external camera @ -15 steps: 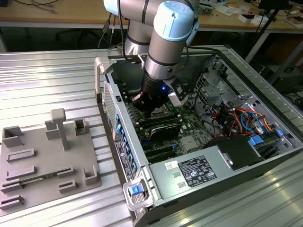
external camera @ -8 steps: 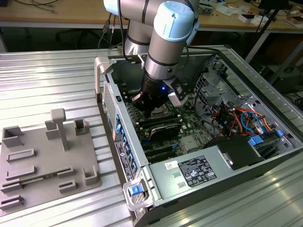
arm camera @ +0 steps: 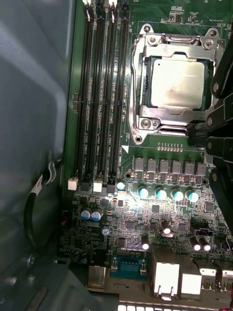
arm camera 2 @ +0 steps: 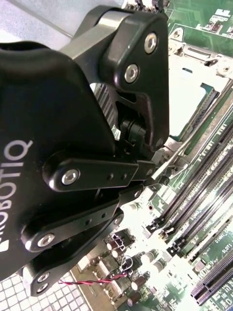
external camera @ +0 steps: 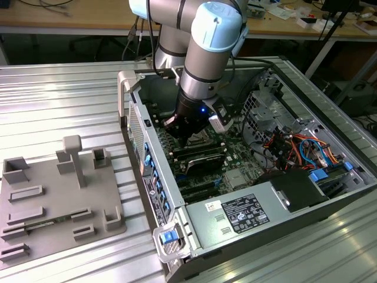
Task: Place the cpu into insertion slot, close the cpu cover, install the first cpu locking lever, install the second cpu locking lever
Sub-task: 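Install the second cpu locking lever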
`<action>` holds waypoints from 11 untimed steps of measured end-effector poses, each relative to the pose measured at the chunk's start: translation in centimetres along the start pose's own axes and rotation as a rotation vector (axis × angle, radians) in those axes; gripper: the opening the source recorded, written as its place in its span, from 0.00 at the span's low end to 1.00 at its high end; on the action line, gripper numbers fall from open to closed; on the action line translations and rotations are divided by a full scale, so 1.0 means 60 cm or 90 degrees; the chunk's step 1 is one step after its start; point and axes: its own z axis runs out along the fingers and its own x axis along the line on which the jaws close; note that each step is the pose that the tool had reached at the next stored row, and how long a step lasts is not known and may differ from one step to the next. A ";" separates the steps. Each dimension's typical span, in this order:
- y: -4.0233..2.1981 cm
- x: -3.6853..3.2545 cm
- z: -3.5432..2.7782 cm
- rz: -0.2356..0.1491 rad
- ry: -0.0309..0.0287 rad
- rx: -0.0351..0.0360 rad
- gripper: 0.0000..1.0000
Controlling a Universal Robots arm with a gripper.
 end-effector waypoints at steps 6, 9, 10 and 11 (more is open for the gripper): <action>0.000 0.000 -0.026 0.000 0.0000 -0.0004 0.11; 0.001 -0.002 -0.039 0.000 0.0001 -0.0003 0.11; 0.001 -0.002 -0.042 0.000 0.0000 -0.0003 0.11; 0.001 -0.004 -0.046 0.000 0.0000 -0.0003 0.11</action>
